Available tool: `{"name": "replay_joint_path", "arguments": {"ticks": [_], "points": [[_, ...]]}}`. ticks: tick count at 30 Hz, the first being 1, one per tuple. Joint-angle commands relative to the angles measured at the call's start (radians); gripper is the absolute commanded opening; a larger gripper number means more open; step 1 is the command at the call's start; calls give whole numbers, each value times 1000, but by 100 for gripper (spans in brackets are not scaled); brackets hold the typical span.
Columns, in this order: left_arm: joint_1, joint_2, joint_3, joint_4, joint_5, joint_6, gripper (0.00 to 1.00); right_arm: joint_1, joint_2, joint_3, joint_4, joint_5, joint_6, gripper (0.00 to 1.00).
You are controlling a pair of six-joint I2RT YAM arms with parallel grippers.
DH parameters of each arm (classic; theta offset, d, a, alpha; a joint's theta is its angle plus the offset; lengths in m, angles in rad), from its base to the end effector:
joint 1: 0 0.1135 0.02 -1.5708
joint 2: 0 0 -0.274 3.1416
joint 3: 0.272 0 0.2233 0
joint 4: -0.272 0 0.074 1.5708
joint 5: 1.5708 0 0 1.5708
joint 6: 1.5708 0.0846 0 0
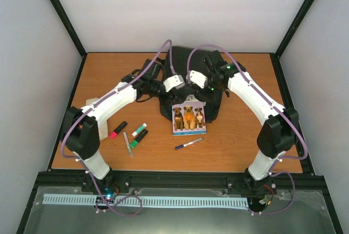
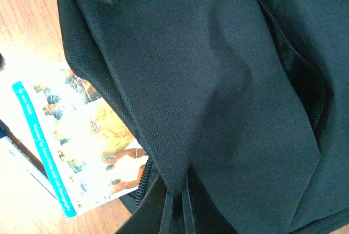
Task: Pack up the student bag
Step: Place the book in the student bag.
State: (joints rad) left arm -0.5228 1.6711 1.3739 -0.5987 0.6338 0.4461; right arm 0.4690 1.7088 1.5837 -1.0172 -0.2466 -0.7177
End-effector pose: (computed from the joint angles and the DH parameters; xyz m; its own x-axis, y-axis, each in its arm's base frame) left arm 0.2865 -0.2229 0.2695 -0.2984 0.5732 -0.7632 0.9441 0.2949 -0.1476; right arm 0.2970 0.1736 0.2756 -0.2635 -0.8485 -0.4590 -0.9320 0.3467 -0.1060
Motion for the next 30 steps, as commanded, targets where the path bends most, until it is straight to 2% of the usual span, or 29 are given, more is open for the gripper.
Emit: {"name": "replay_joint_path", "arguments": {"ticks": [1, 6, 11, 14, 16, 17, 19, 22, 25, 30], "points": [[-39, 31, -17, 159, -132, 2, 53, -1, -18, 41, -15, -70, 14, 3], [-39, 77, -17, 257, -266, -44, 42, -3, -22, 33, -21, -81, 11, 3], [-39, 111, 21, 257, -269, -71, 13, -6, -24, 33, -22, -84, 7, 3], [-39, 120, 35, 248, -256, -88, 2, -8, -23, 34, -23, -86, 6, 3], [-39, 117, 45, 236, -249, -99, 1, -9, -27, 33, -25, -83, 6, 3], [-39, 115, 53, 224, -245, -104, 1, -11, -33, 29, -28, -79, 6, 6], [-35, 108, 72, 194, -219, -112, 1, -13, -59, 12, -31, -73, 1, 23], [-26, 109, 107, 143, -173, -125, 1, -13, -136, -41, -24, -82, -37, 38], [-14, 130, 145, 90, -134, -163, 1, 2, -233, -140, 6, -80, -123, 44], [24, 187, 208, 63, -76, -253, 1, 108, -329, -353, 96, 18, -262, 45]]}}
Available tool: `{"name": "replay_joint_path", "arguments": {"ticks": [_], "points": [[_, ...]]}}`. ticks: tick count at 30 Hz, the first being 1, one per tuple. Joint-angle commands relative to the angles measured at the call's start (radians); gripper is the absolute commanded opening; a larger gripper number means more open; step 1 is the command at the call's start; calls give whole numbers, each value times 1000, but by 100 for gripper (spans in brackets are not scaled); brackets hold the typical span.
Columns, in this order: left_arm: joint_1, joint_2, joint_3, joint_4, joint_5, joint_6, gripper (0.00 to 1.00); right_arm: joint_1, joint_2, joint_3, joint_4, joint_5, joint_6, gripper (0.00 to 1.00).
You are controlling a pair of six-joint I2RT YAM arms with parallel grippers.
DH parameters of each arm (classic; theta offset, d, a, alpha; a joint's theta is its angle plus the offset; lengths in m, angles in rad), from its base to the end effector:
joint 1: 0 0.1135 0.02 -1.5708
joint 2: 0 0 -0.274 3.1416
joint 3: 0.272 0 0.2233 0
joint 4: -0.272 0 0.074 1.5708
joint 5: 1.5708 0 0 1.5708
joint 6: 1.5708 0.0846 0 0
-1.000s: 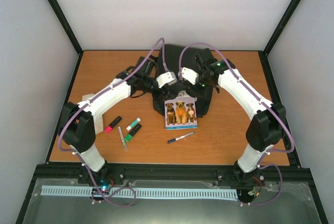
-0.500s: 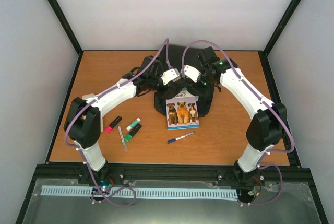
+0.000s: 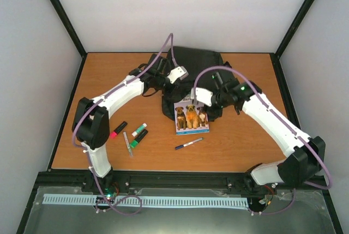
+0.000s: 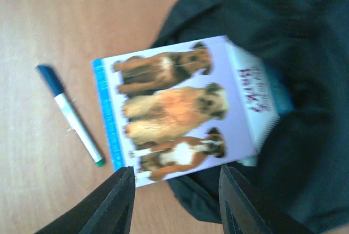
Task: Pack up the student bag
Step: Place the book in the student bag.
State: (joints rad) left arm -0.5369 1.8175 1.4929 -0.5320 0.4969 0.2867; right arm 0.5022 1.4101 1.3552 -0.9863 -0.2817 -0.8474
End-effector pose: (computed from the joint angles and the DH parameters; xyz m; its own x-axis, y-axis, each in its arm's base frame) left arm 0.3292 -0.2429 0.2554 -0.4198 0.5392 -0.7301 0.8722 0.4621 -0.1603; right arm 0.2277 0.1519 0.2981 -0.0619 -0.8554 -0.5142 -0.9546 0.2012 -0.2199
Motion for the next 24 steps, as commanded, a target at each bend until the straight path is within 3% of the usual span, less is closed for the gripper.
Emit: {"name": "replay_joint_path", "arguments": {"ticks": [1, 6, 10, 14, 24], "points": [[44, 49, 101, -11, 71, -103, 1, 96, -32, -154, 88, 67, -152, 45], [52, 101, 199, -103, 138, -69, 1, 168, 27, -264, 228, 129, -189, 48], [52, 141, 273, -173, 179, -58, 1, 197, 101, -284, 344, 169, -178, 63], [52, 152, 288, -203, 219, -55, 1, 228, 169, -285, 413, 207, -207, 69], [52, 149, 286, -213, 211, -41, 1, 246, 244, -313, 377, 150, -323, 81]]}}
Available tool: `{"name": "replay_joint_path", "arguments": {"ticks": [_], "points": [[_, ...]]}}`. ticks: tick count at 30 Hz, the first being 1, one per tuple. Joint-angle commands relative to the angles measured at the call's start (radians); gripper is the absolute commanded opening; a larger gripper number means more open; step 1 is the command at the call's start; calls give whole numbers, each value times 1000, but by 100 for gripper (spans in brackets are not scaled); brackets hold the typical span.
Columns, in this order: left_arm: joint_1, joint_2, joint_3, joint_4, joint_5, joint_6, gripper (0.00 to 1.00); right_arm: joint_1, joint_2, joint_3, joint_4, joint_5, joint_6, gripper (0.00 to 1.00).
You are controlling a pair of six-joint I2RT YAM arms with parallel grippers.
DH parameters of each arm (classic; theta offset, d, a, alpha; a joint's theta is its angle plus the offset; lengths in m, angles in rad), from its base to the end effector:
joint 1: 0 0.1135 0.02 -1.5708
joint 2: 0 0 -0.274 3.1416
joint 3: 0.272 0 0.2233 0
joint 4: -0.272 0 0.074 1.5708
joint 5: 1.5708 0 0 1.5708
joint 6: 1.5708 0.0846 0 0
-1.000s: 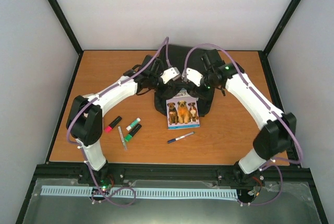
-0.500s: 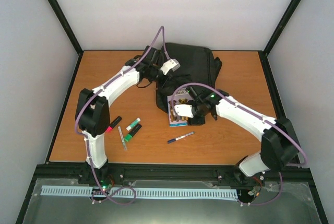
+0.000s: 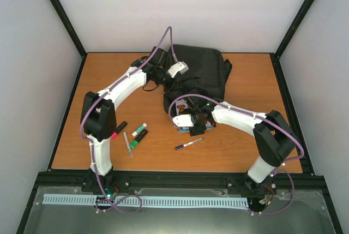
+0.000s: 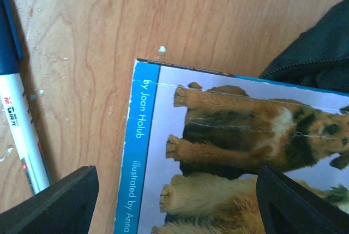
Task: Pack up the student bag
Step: Place the book in the student bag.
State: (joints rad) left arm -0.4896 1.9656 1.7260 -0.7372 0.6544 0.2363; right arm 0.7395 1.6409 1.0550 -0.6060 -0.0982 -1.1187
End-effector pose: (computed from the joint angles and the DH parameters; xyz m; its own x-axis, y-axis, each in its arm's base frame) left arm 0.3531 -0.2465 0.2567 -0.5533 0.5053 -0.6622 0.8263 0.4337 -0.3594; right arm 0.2235 0.2151 0.1709 0.3275 -0.9129 -0.2435 -0.9221 -0.2527 -0.2929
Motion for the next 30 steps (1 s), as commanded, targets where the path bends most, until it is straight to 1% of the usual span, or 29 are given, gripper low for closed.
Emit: {"name": "replay_joint_path", "arguments": {"ticks": [1, 3, 4, 6, 11, 15, 22, 30], "points": [[5, 4, 55, -8, 56, 11, 1, 9, 20, -16, -2, -26, -58, 82], [5, 14, 60, -11, 61, 12, 1, 14, 37, -36, 29, 13, -71, 82], [5, 20, 64, -13, 66, 10, 1, 16, 46, -43, 46, 31, -78, 85], [5, 28, 70, -12, 72, 5, 1, 18, 66, -47, 77, 60, -76, 85], [5, 31, 72, -15, 77, 3, 1, 16, 84, -30, 199, 171, -15, 85], [5, 25, 65, -14, 90, 0, 1, -23, 94, 43, 206, 182, 63, 84], [5, 24, 71, -17, 100, -3, 1, -81, 108, 72, 228, 207, 65, 79], [5, 16, 78, -22, 114, -13, 1, -114, 151, 115, 304, 281, 52, 68]]}}
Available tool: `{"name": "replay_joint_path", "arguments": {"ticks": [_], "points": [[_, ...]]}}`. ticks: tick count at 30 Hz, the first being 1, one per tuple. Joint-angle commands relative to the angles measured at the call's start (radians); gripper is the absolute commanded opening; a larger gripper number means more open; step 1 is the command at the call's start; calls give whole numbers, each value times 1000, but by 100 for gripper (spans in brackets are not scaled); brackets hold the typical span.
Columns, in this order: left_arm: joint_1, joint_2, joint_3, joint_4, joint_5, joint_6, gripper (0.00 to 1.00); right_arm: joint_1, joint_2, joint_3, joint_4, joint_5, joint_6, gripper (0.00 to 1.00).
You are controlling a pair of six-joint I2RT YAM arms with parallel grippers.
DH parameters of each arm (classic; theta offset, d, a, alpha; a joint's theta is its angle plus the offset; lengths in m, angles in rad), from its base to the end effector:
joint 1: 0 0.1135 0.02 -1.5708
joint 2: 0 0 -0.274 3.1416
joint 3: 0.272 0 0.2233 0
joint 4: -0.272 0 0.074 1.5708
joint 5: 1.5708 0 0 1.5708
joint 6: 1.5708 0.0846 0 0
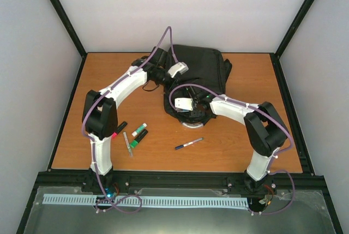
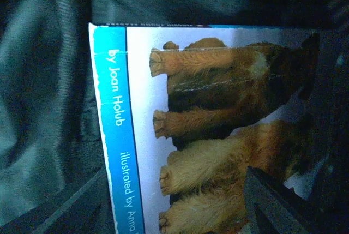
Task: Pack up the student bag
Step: Place the book in the student bag.
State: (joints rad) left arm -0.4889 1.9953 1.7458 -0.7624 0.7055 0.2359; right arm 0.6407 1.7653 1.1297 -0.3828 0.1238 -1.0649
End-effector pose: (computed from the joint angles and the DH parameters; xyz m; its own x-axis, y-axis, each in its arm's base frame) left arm 0.3534 -0.2501 0.2509 -0.5733 0.5065 -0.6441 0.8177 0.4034 -0.4106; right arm 0.2985 0.2095 0.1685 0.1427 -0.9764 -0.1623 -0.8592 -0.0408 -0.5099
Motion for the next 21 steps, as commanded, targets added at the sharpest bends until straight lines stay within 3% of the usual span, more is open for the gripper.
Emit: {"name": "replay_joint_path", "arguments": {"ticks": [1, 6, 12, 21], "points": [[5, -13, 63, 5, 71, -29, 1, -19, 34, 48, 87, 65, -3, 67], [4, -7, 85, 19, 156, -95, 1, -31, 67, 56, 133, 97, -8, 58], [3, -15, 85, 10, 147, -80, 1, -40, 107, 38, 280, 184, 1, 47], [4, -27, 75, 12, 152, -84, 1, -46, 172, 40, 399, 250, -23, 45]]}}
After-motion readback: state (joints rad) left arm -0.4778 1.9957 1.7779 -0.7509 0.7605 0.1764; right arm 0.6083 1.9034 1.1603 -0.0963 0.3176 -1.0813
